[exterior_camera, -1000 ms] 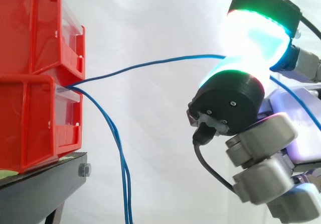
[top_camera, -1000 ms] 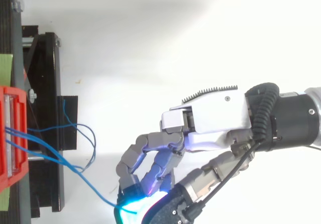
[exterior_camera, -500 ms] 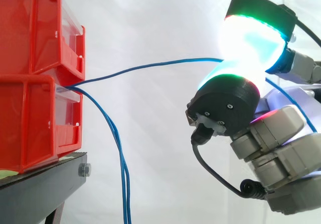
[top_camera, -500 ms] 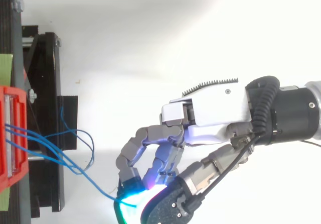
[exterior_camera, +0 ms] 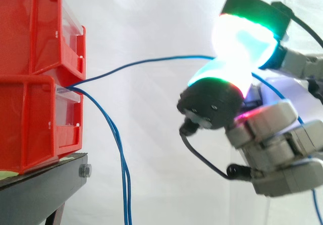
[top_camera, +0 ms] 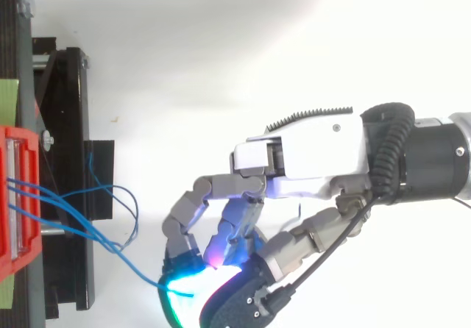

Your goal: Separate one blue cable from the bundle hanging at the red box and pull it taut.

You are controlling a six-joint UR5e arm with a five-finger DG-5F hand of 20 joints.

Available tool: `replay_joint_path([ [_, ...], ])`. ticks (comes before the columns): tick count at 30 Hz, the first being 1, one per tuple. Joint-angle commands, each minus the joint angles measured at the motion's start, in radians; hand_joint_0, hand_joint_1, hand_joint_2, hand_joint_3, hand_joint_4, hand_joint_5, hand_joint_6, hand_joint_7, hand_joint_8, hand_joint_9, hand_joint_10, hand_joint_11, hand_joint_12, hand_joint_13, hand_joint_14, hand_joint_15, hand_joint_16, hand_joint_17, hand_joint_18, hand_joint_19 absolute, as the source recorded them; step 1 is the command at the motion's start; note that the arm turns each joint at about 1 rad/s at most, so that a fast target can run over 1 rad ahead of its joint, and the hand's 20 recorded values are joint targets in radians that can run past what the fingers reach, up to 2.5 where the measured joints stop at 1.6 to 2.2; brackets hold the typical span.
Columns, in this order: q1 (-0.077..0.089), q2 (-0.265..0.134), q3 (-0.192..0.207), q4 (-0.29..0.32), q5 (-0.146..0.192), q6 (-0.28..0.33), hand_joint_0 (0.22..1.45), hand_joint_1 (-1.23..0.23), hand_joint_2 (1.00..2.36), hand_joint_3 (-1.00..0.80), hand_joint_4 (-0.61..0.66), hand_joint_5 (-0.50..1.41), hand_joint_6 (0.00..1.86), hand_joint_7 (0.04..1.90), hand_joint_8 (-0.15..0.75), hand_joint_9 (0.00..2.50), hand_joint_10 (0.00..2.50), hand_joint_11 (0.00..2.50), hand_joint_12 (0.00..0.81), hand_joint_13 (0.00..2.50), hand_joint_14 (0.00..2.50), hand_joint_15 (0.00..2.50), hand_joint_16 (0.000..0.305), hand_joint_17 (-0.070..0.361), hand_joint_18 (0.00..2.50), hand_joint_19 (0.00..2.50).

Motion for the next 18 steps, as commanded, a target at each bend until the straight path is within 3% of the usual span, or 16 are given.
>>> replay_joint_path([
  [1,-0.01,0.001,0.024,-0.016,0.012,-0.053,0.73,-0.72,1.01,-0.39,0.04,-0.21,0.89,1.01,0.343,0.94,0.38,1.61,0.412,0.99,0.66,1.49,0.048,0.108,1.17,1.22],
  [9,-0.013,-0.001,0.018,-0.033,0.013,-0.128,0.73,-0.73,1.01,-0.4,0.04,-0.21,0.89,1.02,0.341,0.94,0.44,1.59,0.41,0.98,0.65,1.49,0.049,0.109,1.18,1.2],
  [13,-0.004,-0.001,0.018,-0.036,0.013,-0.189,0.73,-0.73,1.01,-0.4,0.04,-0.21,0.89,1.02,0.345,0.93,0.47,1.6,0.41,0.98,0.65,1.5,0.048,0.108,1.18,1.21],
  [18,-0.003,-0.001,0.018,-0.036,0.013,-0.222,0.73,-0.73,1.01,-0.4,0.03,-0.21,0.89,1.02,0.34,0.92,0.62,1.57,0.414,0.98,0.65,1.48,0.048,0.109,1.18,1.21],
])
